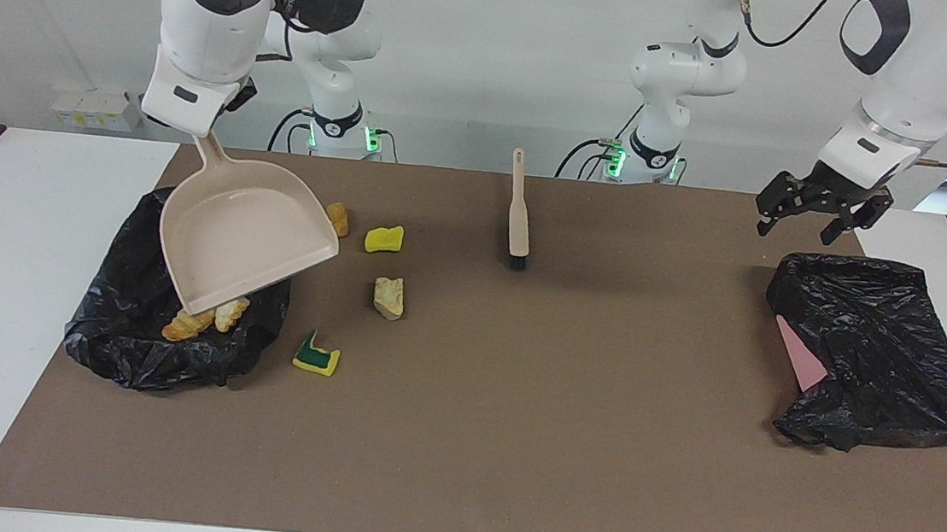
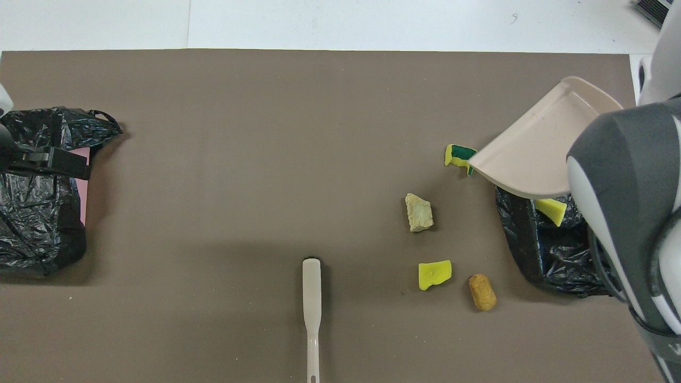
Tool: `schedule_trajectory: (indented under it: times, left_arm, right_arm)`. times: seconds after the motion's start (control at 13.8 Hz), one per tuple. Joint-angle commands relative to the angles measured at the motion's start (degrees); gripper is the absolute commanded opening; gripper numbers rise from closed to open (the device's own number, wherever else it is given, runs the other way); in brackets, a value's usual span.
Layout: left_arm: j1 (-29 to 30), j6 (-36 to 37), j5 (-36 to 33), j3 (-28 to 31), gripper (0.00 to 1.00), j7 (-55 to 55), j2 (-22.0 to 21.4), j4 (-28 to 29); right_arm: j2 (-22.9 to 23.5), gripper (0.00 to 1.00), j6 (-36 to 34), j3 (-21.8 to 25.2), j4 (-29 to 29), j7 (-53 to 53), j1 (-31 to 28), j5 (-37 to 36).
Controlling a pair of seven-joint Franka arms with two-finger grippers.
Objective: Sweep and dump trash in bin
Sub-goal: 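Bring the empty dustpan back to the table center with the right gripper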
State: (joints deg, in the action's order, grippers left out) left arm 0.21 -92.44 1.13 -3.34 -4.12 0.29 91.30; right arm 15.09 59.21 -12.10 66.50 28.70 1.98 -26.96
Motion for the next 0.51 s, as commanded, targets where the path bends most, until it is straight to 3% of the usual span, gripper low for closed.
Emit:
schedule_trajectory:
  times: [0.0,0.44]
  left_arm:
    - [0.5,-0.5,-0.3,-0.4,1.0,-0.8,0.1,-0.2]
    - [0.3,-0.5,-0.3,-0.4,1.0,-0.7,0.2,-0.2]
  right_arm:
    - [-1.6,0.0,6.8,-0.3,2.4,-10.9,0.7,6.4]
    - [6.4,0.0,20.5,-0.3,2.8,-39.3,11.3,11.6]
